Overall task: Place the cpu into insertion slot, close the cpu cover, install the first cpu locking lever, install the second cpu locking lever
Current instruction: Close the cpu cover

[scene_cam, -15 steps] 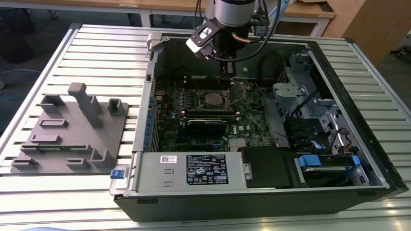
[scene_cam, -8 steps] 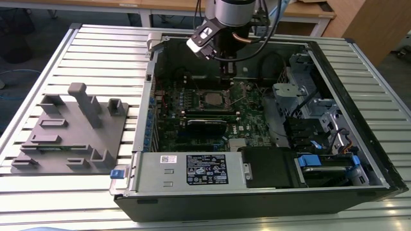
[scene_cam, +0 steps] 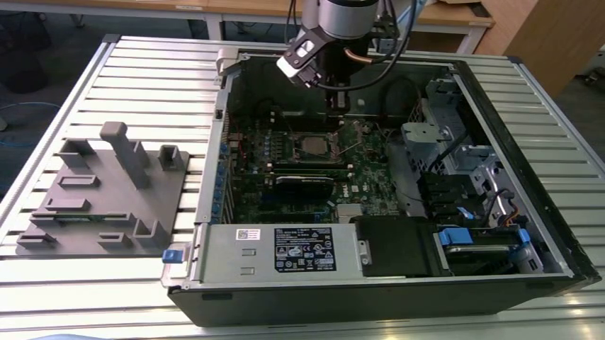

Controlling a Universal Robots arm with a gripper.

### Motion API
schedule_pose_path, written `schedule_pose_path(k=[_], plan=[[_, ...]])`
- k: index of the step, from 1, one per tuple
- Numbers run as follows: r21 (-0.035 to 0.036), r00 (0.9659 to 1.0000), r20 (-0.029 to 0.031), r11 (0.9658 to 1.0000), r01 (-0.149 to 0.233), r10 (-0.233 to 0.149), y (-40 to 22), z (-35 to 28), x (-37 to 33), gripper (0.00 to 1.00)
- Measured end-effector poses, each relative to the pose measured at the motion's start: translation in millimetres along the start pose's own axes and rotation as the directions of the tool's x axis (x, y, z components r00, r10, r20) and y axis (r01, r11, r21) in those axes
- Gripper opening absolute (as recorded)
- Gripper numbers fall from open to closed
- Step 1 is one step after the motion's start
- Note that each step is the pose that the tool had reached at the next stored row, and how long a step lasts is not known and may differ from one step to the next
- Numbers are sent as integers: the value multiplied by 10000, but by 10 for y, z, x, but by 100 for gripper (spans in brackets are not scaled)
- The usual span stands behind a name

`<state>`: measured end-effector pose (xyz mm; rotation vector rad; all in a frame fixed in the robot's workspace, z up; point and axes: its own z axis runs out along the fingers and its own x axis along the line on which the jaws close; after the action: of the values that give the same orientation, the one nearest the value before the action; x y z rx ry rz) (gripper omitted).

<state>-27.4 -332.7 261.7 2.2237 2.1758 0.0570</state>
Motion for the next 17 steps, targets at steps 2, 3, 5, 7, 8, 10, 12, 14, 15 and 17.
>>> schedule_pose_path(k=[2, 3, 5, 7, 8, 10, 12, 14, 15, 17], plan=[[0, 10000, -1, 10000, 0, 0, 7, 1, 1, 10], [0, 10000, 0, 10000, 0, 0, 10, 1, 1, 10], [0, 10000, 0, 10000, -1, 1, 17, 1, 2, 10], [0, 10000, -1, 10000, 0, 0, 22, 2, 3, 10], [0, 10000, 0, 10000, 0, 0, 25, 2, 3, 10], [0, 10000, 0, 10000, 0, 0, 28, 2, 4, 10], [0, 10000, -1, 10000, -1, 1, 32, 3, 5, 10], [0, 10000, -1, 10000, -1, 1, 35, 3, 5, 10], [0, 10000, 0, 10000, -1, 1, 36, 3, 5, 10], [0, 10000, -1, 10000, -1, 1, 37, 3, 5, 10]])
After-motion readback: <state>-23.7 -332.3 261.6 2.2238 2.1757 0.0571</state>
